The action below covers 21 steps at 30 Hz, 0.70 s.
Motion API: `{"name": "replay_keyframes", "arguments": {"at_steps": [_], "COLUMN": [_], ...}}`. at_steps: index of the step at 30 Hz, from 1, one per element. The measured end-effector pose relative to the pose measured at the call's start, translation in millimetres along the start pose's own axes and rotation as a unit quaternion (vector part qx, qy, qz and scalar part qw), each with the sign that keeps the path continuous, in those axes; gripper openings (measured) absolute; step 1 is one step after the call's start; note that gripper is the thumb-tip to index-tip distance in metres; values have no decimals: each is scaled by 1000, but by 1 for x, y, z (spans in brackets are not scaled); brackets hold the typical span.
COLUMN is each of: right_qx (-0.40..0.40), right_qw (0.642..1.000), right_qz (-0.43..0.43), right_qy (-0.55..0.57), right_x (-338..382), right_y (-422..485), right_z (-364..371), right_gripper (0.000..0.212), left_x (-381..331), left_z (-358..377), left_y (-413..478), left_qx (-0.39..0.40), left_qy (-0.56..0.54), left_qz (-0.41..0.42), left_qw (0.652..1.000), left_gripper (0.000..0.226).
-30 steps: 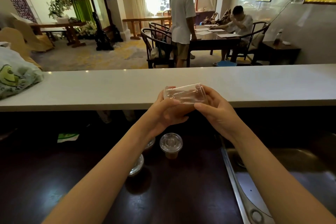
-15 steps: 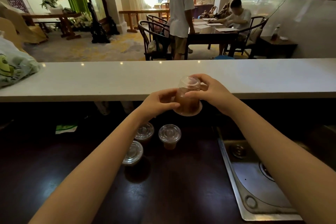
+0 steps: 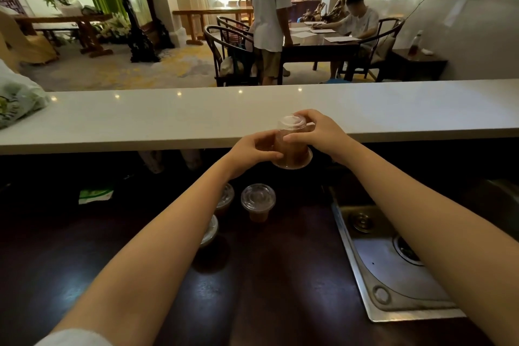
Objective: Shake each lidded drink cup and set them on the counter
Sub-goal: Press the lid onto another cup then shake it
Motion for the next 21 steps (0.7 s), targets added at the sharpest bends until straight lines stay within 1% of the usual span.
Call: {"name": "replay_keyframes", "arguments": {"at_steps": [3, 6, 8, 11, 13, 14, 15, 16, 18, 20, 21], "right_qx": [-9, -24, -36, -37, -28, -17, 1, 23, 69, 121, 150], "right_qw": [1000, 1000, 998, 994, 993, 995, 998, 1000, 995, 980, 966], "right_qz": [1, -1, 5, 21, 29, 23, 12, -2, -37, -79, -98], "right_qy": [2, 19, 47, 104, 115, 94, 61, 20, -55, -135, -185], "right_x": [3, 10, 14, 16, 14, 14, 15, 18, 28, 38, 42], "right_y": [-4, -8, -11, -16, -19, -21, -22, -23, -22, -19, -17], "right_z": [-4, -9, -12, -8, -7, -8, -12, -17, -30, -38, -39], "right_gripper": [63, 64, 64, 60, 59, 62, 65, 67, 71, 72, 71], "left_x": [10, 22, 24, 16, 8, 5, 4, 3, 1, -3, -6], "left_z": [2, 12, 24, 46, 56, 57, 56, 54, 47, 37, 31], "left_y": [-1, -5, -10, -17, -19, -19, -19, -19, -20, -20, -20], "left_qx": [-10, -15, 16, 69, 71, 62, 53, 48, 43, 39, 40], "left_qy": [-60, -195, -312, -482, -552, -559, -552, -533, -471, -400, -368], "left_qz": [-7, -25, -40, -49, -52, -53, -54, -53, -55, -63, -68], "left_qw": [998, 980, 949, 872, 829, 825, 830, 843, 879, 914, 927], "left_gripper": [62, 68, 75, 85, 84, 83, 80, 77, 66, 55, 53]}}
Point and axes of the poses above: each hand's wrist, its own y-axis towards the middle knuckle, its own z-axis out of the palm, x = y × z, the point moved 1 cm from there along y, towards the middle knuckle, and after that the axes turned 1 degree about -x, right-handed, at the moved point
